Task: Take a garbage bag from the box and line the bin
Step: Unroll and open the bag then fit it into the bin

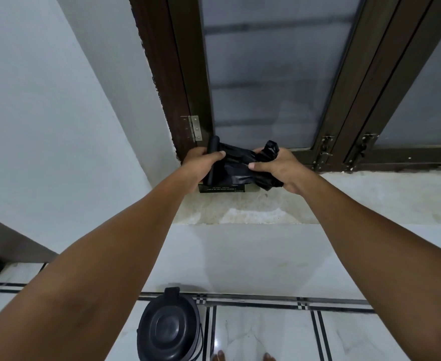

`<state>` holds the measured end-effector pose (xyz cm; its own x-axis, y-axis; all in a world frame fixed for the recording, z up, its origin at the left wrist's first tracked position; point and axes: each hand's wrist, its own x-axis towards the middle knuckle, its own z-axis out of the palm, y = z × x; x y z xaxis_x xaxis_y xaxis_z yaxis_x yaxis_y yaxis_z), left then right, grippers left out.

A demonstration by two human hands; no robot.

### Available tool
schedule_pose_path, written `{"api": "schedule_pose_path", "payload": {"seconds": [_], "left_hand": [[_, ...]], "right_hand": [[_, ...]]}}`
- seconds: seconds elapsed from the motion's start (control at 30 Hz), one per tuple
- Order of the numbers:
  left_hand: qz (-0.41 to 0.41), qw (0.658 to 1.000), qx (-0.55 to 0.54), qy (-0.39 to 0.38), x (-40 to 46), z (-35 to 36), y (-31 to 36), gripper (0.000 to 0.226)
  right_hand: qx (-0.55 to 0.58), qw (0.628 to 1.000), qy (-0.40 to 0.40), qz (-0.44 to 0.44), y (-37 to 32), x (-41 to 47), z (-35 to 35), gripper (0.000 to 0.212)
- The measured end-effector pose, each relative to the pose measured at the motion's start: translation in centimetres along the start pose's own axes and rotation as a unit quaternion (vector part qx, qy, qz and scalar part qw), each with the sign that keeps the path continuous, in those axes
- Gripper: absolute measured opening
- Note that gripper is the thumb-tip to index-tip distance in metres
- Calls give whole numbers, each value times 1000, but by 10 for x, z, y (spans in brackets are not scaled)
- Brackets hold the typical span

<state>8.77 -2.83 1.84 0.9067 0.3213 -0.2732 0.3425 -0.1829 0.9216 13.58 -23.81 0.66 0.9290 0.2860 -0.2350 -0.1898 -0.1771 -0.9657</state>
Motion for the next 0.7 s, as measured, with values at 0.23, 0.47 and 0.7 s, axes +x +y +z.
{"api": "schedule_pose_path", "payload": {"seconds": [0.23, 0.47, 0.7], "left_hand": [[35, 999, 36, -5, -1, 4, -4, 22], [8, 1000, 12, 0, -6, 8, -2, 17], [-52, 998, -35, -12, -11, 8, -1, 17]], "right_hand": [[-110, 993, 33, -23, 6, 3, 1, 42], [-97, 994, 56, -14, 9, 2, -4, 30], [21, 996, 78, 35, 5, -6, -6, 12]]}}
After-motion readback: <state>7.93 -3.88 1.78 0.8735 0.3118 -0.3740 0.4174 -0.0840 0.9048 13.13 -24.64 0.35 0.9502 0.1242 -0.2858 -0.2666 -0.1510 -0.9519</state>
